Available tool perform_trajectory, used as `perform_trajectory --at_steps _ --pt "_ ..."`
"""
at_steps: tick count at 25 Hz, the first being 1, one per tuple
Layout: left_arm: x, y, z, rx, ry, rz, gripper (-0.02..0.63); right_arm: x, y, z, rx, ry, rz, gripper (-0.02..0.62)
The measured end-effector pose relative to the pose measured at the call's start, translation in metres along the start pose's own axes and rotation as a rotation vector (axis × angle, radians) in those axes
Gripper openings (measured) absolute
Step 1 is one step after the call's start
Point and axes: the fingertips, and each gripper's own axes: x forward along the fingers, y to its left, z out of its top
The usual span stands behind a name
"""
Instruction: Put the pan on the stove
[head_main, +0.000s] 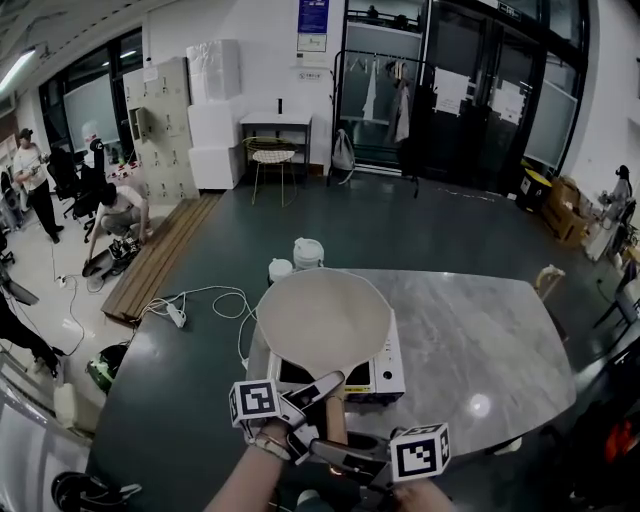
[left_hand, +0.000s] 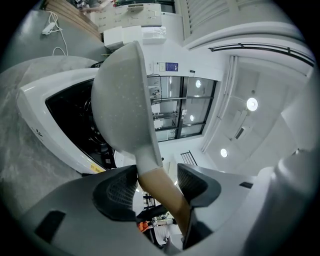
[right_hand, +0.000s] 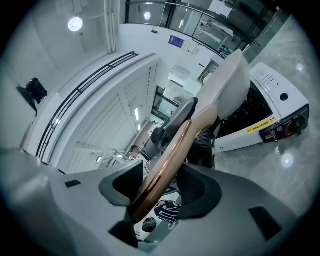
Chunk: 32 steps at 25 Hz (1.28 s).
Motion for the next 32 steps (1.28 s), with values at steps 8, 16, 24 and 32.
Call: perform_trajectory --at_steps 8,16,24,32 --pt "-0.001 0.004 -0.007 0.051 0.048 0.009 0.256 0.003 -0.010 -0.013 -0.015 0.009 -0.034 0.221" --pt "0.001 0.014 -0.010 0.094 0.084 0.045 0.264 0.000 -0.027 -0.020 -0.017 0.038 -0.085 0.212" --pt "-0.008 0.016 -0.010 0.135 0.050 0.091 0.313 -0.004 -0.030 -0.021 -0.001 0.018 -0.081 0.206" --pt "-0.023 0.013 -0.018 0.115 -0.028 0.128 0.319 -0.015 -0.034 -0.008 0.070 -0.063 -0.075 0.172"
